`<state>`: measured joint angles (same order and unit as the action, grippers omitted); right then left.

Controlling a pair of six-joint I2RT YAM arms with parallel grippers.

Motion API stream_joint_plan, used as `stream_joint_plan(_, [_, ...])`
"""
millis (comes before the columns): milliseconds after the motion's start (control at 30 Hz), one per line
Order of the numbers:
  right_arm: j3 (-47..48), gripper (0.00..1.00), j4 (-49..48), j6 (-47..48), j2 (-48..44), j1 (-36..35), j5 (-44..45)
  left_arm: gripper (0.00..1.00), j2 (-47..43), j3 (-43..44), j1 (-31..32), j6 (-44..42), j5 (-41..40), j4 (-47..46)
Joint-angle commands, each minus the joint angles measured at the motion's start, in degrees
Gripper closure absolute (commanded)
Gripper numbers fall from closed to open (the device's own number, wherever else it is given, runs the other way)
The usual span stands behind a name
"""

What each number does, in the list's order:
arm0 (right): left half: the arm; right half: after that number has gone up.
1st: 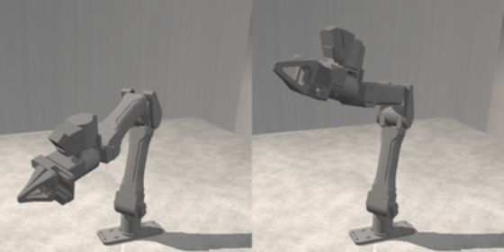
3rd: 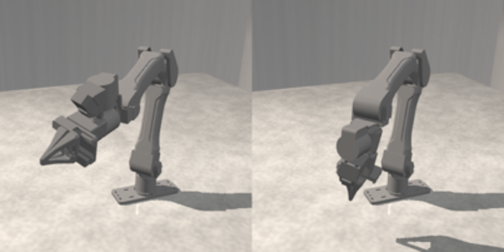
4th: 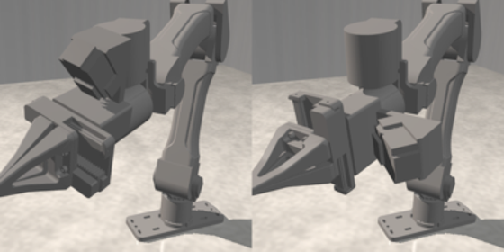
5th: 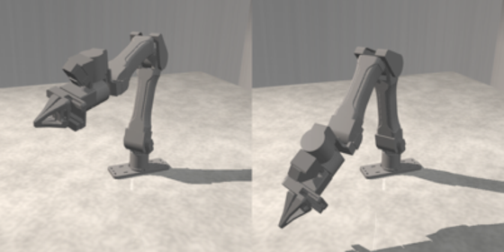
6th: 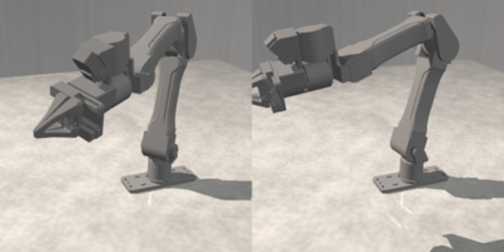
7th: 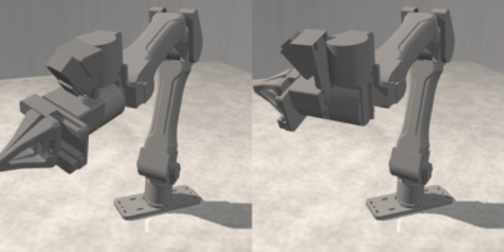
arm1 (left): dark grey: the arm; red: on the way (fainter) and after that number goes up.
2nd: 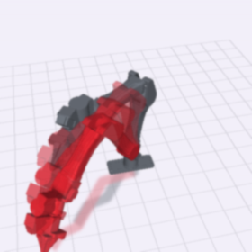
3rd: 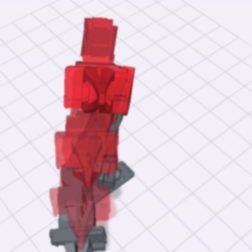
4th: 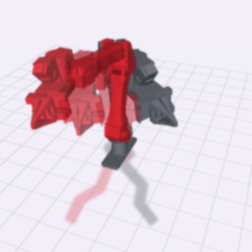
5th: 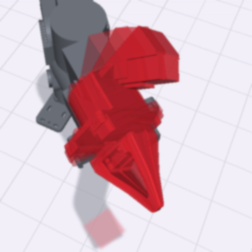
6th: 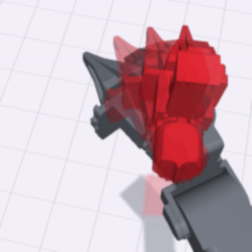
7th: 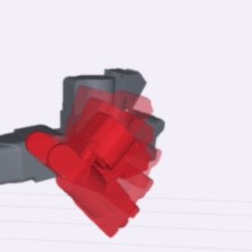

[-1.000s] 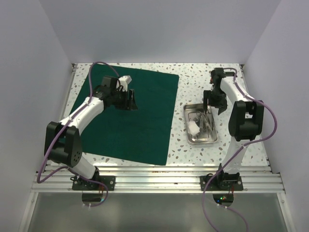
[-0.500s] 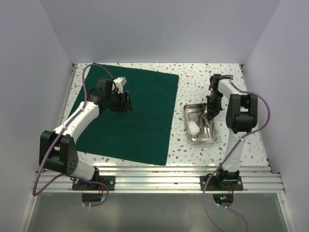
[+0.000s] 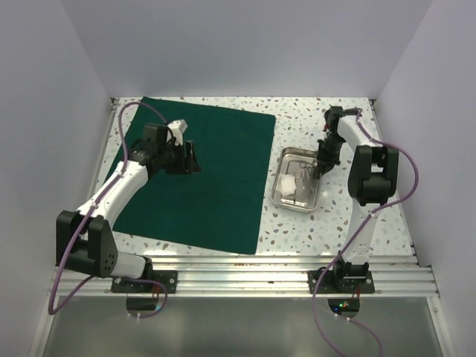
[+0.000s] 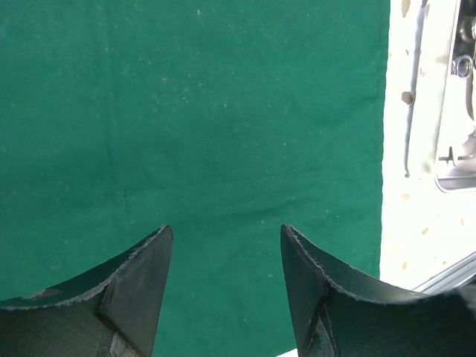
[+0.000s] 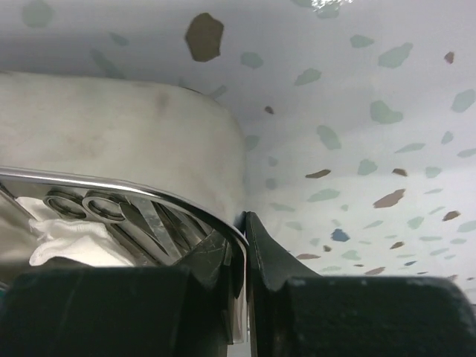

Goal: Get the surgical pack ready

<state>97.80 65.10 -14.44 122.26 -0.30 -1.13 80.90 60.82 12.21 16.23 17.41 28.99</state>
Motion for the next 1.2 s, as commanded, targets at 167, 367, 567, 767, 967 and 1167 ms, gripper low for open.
stream_joint_plan(167, [0.8,1.00,0.5,-21.6,-10.3,-1.7,-16.6,0.36,-6.5,-1.2,-0.7,5.7,-6.1,4.7])
stream_joint_plan(367, [1.3,1.00,-4.7,-38.9,-13.3,-9.2,-14.8,0.36,-9.5,-1.2,-0.8,9.5,-16.0,9.7])
stream_joint_plan(567, [0.8,1.00,-14.3,-60.1,-9.7,-24.9,-8.3,0.37,-6.9,4.7,-1.3,15.8,-28.0,18.1])
stream_joint_plan(767, [11.0,1.00,-12.2,-74.0,-0.3,-35.0,-2.3,0.35,-6.5,10.5,-1.4,18.2,-35.8,22.5])
stream_joint_plan(967, [24.0,1.00,-5.3,-80.9,8.7,-40.3,3.1,0.33,-6.1,9.6,-1.4,20.7,-41.6,25.2])
stream_joint_plan(1167, [28.6,1.00,-2.5,-85.4,14.7,-42.8,4.5,0.33,-6.8,6.7,-1.4,21.9,-40.2,24.4])
